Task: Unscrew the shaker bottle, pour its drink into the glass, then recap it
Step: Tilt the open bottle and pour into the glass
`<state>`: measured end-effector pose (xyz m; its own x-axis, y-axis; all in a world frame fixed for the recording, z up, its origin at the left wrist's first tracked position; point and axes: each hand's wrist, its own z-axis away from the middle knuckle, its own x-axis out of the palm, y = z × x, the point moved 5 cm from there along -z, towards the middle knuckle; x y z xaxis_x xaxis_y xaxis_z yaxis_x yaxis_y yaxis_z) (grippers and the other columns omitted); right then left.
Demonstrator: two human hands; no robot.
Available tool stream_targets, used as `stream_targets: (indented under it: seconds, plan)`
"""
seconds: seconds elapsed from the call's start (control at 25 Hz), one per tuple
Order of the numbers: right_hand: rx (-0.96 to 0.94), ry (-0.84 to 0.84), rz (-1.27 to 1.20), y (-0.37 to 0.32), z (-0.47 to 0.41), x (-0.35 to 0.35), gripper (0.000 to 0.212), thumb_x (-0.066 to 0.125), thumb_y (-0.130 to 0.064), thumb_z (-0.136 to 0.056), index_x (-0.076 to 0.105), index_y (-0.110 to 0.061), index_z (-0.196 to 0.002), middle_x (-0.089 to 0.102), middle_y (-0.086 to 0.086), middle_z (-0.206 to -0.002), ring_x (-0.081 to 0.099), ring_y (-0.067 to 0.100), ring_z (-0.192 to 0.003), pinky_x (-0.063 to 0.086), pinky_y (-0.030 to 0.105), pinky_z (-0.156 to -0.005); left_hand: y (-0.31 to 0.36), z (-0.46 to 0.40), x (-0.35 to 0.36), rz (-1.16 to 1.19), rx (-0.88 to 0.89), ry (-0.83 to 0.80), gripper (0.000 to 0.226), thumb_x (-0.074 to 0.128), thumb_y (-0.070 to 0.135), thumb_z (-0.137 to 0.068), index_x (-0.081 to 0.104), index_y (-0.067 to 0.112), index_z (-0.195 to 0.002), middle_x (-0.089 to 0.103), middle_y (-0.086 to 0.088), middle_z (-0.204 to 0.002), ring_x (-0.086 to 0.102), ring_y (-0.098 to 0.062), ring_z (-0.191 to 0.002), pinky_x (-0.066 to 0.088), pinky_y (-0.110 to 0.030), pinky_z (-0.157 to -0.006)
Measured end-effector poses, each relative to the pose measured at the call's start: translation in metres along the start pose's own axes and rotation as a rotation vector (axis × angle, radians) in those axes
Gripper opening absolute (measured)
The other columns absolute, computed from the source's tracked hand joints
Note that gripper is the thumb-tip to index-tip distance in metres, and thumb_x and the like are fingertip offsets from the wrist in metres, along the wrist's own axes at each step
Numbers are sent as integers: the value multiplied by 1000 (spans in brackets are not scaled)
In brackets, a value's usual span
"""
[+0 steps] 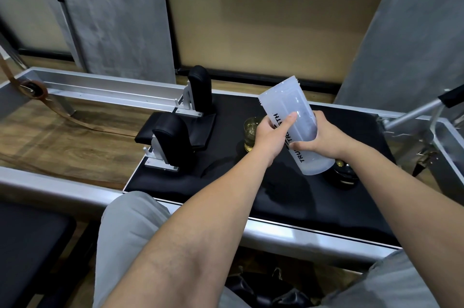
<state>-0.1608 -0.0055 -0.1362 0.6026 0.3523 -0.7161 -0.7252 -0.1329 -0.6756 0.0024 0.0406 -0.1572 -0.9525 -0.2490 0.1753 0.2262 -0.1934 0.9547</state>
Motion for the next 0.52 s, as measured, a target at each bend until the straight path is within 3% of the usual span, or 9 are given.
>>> stream_targets:
  seconds: [0.08,0.2,0.28,0.36,0.44,0.52]
  plan:
    - [11,8,-6,2,-1,-2,101,96,-51,-63,35,-23,-137,58,-11,-117,62,9,-105,53,33,-80,7,0,2,-52,48,0,47,80,43,-93,66,18,-131,76,5,-120,72,-12,-108,59,-29,-86]
    - [-11,1,-62,0,1,-3,94,98,-46,-61,45,-19,-134,64,-6,-122,66,14,-111,57,40,-91,13,-1,5,-151,118,-10,63,86,40,-89,57,19,-140,69,11,-118,65,-1,-101,52,-11,-62]
    - [-78,4,-111,-3,3,-3,74,95,-35,-66,61,-23,-130,74,-3,-120,72,16,-110,59,45,-96,9,-1,8,-233,162,-34,75,88,38,-86,48,20,-147,66,5,-125,64,-7,-108,53,-15,-67]
    - [-134,37,-128,-3,10,-3,51,89,-24,-72,70,-40,-117,79,-11,-110,74,11,-104,61,35,-92,1,-2,13,-280,192,-56,81,90,32,-85,42,20,-149,63,1,-133,63,-14,-117,55,-24,-82]
    - [-150,83,-141,-6,15,-4,56,85,-28,-69,62,-64,-106,72,-32,-104,70,-4,-100,55,12,-78,-6,-4,18,-299,214,-54,83,91,23,-84,40,20,-148,60,-2,-138,61,-19,-125,56,-32,-97]
    - [-113,129,-160,-1,15,-5,65,84,-37,-64,47,-72,-104,64,-39,-103,63,-15,-97,50,8,-71,-10,-7,20,-314,215,-50,81,91,19,-84,39,20,-146,60,-3,-139,61,-19,-126,54,-27,-96]
